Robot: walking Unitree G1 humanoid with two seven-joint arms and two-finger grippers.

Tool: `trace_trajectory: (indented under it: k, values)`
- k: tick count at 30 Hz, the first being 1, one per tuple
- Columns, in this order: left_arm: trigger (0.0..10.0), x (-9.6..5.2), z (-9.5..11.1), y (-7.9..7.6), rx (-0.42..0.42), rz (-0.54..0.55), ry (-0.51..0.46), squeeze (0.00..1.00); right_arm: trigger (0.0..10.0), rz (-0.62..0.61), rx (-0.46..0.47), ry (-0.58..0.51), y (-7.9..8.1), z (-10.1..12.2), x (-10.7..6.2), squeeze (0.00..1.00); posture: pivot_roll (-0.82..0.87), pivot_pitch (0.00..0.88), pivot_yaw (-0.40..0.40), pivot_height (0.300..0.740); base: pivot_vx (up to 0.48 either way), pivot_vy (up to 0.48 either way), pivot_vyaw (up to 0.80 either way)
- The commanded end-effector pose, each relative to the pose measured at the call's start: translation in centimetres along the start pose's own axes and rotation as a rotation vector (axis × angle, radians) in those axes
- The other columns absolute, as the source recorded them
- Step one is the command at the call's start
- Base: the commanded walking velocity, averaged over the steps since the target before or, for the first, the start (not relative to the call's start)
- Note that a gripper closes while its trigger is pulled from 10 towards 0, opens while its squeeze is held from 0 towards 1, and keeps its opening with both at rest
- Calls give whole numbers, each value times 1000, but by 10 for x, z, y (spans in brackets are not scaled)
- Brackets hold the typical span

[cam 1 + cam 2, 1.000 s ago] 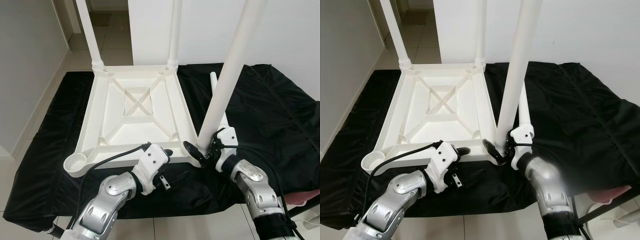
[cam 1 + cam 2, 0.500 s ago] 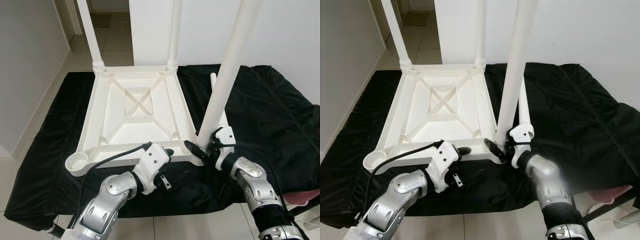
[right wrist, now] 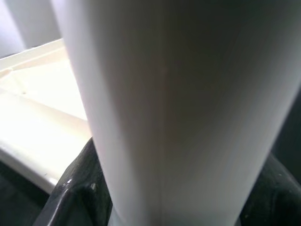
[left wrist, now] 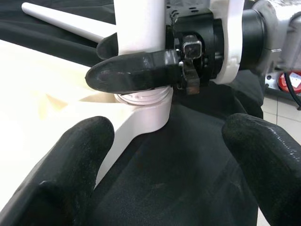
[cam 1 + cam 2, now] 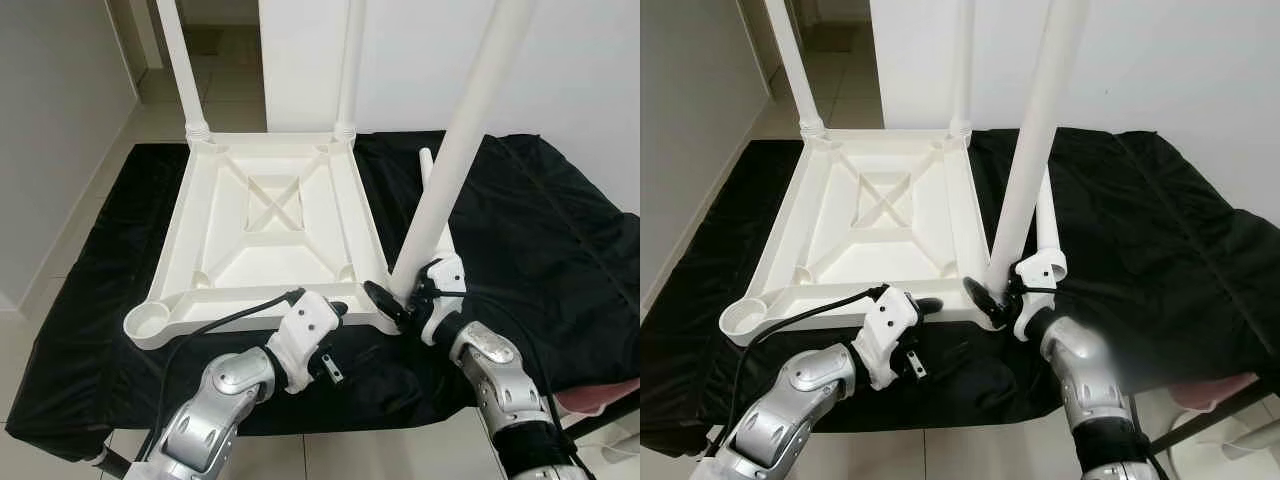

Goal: Building children table

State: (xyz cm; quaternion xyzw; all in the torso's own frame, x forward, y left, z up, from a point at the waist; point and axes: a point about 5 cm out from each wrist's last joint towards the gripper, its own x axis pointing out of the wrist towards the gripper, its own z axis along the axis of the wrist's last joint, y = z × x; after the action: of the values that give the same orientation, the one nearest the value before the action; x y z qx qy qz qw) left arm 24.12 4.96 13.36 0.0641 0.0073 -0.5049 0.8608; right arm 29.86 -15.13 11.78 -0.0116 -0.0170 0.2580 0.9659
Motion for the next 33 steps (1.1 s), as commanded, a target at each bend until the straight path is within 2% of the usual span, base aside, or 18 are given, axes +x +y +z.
trace_trajectory:
  k: [1,3,5,9,10,12,14,22,23,24,25,28,33]
  values:
    - [10000,0,-2,0,6,27,12,0,10000,-100,9,29,9,-4,1,0,-41,0,-13,740,0,0,0]
    - [10000,0,-2,-1,5,24,11,0,10000,-247,11,66,8,-6,1,0,-42,0,-13,740,0,0,0]
    - [10000,0,-2,-1,5,24,11,0,10000,-247,11,66,8,-6,1,0,-42,0,-13,740,0,0,0]
    - [10000,-1,-2,0,7,25,13,0,10000,-538,-4,97,16,-8,-10,0,-35,0,-18,740,0,0,0]
    - [10000,-1,-2,0,7,25,13,0,10000,-538,-4,97,16,-8,-10,0,-35,0,-18,740,0,0,0]
    - [10000,-1,-2,0,8,27,14,0,10000,-586,67,103,32,-11,-12,0,-31,0,-20,740,0,0,0]
    - [10000,-1,-2,0,8,28,14,0,10000,-574,84,100,37,-10,-9,0,-37,0,-16,740,0,0,0]
    - [10000,-1,-3,-1,6,22,16,0,10000,-536,49,86,39,-5,-7,0,-37,0,-14,740,0,0,0]
    - [10000,-1,-2,-1,7,23,17,0,10000,-522,52,69,40,-2,-6,310,-37,0,-14,740,0,0,0]
    - [10000,-1,-2,0,7,25,17,0,10000,-521,54,60,41,1,-5,310,-37,0,-15,740,0,0,0]
    - [10000,0,-2,0,8,26,17,0,10000,-523,53,51,41,3,-5,1000,-37,0,-14,740,0,0,0]
    - [10000,0,-2,1,8,29,17,0,10000,-486,58,23,42,6,-4,1000,-37,0,-14,740,0,0,0]
    - [10000,-1,-2,2,7,36,17,0,10000,-438,8,-16,36,10,-7,1000,-41,6,-13,740,0,0,0]
